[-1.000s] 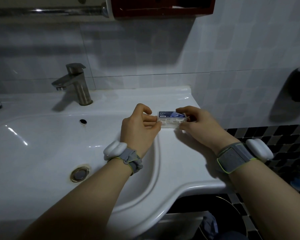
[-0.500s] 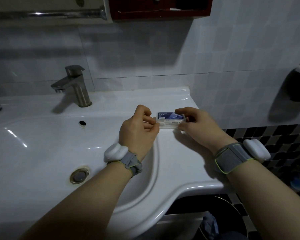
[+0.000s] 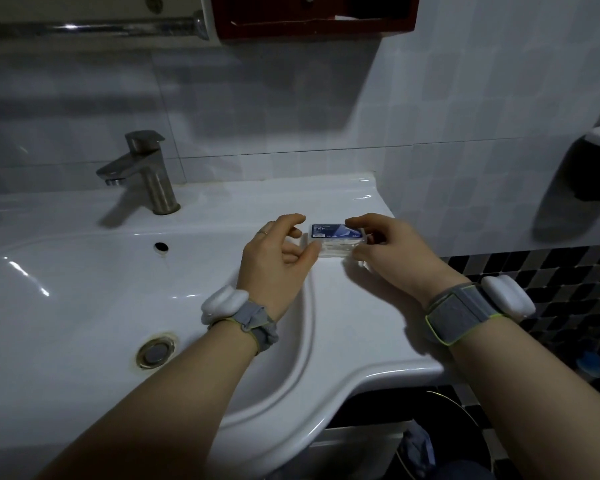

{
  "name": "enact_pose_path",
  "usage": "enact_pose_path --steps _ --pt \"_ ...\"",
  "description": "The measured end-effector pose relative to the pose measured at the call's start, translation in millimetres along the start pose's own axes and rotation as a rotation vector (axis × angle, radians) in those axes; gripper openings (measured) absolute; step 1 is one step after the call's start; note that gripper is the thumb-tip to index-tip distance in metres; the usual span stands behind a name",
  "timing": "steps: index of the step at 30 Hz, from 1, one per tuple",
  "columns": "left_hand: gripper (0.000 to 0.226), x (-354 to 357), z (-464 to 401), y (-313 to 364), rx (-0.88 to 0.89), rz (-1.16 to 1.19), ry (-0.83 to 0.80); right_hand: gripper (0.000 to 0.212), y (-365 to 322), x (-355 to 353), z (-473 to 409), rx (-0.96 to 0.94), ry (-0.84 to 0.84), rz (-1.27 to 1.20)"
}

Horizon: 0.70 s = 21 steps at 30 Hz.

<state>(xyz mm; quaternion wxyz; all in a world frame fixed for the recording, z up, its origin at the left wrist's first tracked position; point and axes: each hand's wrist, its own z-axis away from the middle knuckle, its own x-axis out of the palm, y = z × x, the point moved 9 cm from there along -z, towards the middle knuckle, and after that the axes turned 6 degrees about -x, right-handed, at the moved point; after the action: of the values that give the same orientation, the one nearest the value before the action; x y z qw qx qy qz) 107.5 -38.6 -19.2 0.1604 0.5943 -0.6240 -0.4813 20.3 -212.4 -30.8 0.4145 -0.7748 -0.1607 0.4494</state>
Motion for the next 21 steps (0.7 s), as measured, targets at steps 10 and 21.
enact_pose_path --steps 10,21 --pt "0.022 8.3 -4.3 0.6 0.176 -0.082 -0.117 0.027 -5.7 -2.7 -0.2 -0.011 0.022 -0.128" --pt "0.016 15.5 -5.4 8.0 0.252 -0.184 -0.178 0.024 -7.6 -2.7 -1.7 -0.005 0.009 -0.156"
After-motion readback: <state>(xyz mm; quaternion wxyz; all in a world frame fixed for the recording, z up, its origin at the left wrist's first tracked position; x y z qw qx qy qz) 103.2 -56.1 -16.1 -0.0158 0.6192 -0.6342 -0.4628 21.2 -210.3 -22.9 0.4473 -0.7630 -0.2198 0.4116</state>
